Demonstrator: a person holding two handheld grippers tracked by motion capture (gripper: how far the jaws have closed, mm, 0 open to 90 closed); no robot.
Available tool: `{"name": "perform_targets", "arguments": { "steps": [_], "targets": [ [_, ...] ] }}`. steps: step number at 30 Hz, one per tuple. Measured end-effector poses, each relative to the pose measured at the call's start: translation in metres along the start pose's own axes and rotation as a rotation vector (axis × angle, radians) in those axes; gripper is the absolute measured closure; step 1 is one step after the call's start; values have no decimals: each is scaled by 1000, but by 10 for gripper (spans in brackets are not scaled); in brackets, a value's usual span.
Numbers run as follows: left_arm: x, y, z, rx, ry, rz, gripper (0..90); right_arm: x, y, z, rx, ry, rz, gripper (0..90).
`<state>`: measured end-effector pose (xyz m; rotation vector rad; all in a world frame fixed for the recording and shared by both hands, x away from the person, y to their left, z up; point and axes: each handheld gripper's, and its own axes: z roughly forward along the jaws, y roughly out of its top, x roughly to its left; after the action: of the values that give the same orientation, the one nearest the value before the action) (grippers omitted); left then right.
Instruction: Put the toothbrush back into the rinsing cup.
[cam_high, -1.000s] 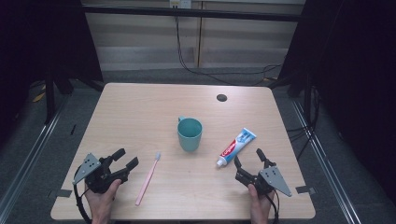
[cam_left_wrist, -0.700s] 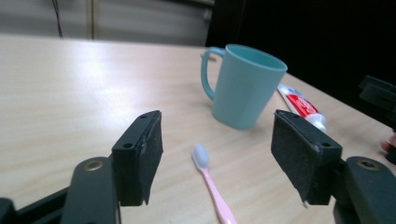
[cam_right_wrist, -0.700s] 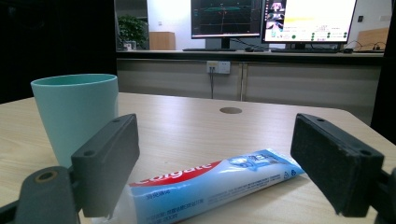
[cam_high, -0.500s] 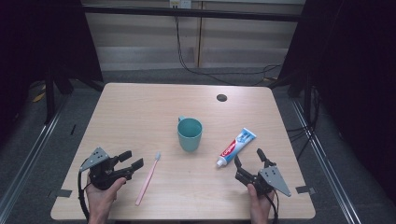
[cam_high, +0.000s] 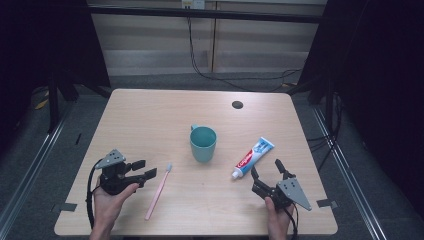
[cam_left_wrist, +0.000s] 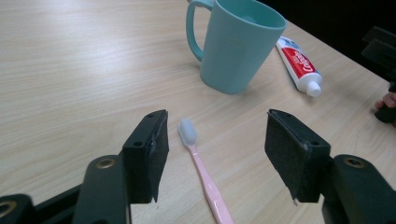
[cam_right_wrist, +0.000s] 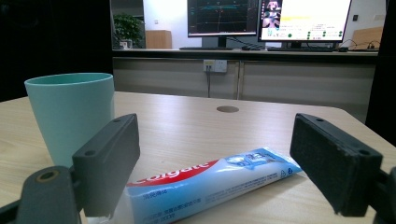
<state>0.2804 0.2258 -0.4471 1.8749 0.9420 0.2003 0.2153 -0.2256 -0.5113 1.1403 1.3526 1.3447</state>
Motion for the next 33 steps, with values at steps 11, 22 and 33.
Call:
{"name": "perform_targets", "arguments": {
  "steps": [11,22,33],
  "targets": [
    [-4,15,4,124,-22,43,407,0,0,0,1,-1,0,152],
    [-5,33,13,268,64,55,445,0,0,0,0,-3,-1,152],
    [0,38,34,433,83,45,410,0,0,0,-2,-4,-1,152]
  ]
}}
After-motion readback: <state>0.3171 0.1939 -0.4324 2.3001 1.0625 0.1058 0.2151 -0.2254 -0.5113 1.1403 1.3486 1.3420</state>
